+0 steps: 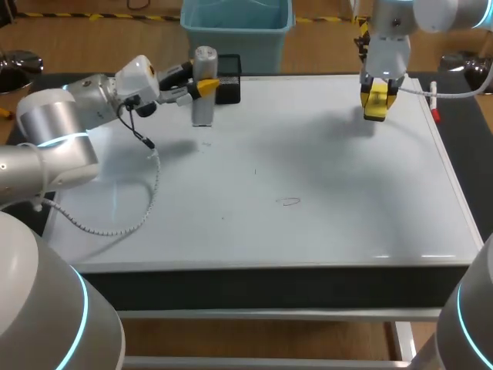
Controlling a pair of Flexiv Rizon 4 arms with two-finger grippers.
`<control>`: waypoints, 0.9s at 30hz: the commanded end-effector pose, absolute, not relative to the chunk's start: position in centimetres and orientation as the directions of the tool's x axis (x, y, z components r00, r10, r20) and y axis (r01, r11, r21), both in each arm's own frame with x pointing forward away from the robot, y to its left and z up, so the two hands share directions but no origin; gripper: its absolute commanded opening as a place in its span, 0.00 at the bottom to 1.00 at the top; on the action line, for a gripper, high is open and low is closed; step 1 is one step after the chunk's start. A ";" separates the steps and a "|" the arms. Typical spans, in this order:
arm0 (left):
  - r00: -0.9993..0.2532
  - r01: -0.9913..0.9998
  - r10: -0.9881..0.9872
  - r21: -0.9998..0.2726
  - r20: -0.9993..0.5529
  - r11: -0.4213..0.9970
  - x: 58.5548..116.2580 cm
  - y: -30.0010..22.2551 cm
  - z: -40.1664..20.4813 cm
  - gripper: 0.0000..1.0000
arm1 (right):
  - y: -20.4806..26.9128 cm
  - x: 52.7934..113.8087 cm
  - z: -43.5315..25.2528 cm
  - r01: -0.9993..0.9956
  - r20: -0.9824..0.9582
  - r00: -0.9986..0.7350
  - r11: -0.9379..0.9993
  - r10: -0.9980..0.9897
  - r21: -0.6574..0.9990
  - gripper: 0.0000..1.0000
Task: Pick up the inspection probe, press it on each red-marked spot on the whiteboard one by one, put down the probe, pick up the eraser, and wipe off all the red marks.
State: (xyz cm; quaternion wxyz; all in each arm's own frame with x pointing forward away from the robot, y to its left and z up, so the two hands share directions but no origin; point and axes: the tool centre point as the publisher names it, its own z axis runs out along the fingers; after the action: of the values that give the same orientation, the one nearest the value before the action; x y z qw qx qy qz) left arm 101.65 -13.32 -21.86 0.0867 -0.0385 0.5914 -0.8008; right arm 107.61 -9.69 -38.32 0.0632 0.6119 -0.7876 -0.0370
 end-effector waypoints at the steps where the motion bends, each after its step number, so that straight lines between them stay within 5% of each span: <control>1: -0.990 0.079 -0.137 -0.954 -0.041 -0.288 100.7 -16.6 -22.0 0.00 | -9.7 107.7 -38.2 -0.959 0.058 -0.241 0.247 -0.969 0.136 0.00; 27: -0.988 -0.054 0.156 -0.931 -0.003 -0.361 88.8 -29.9 -22.7 0.00 | -9.7 107.7 -38.2 -0.959 0.058 -0.241 0.247 -0.969 0.136 0.00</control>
State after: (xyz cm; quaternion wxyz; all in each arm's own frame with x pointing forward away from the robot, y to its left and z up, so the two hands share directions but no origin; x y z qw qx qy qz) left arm 89.11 -29.38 -22.39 -0.0637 0.0467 0.5635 -0.8223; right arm 107.61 -9.69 -38.31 0.0631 0.6119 -0.7876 -0.0371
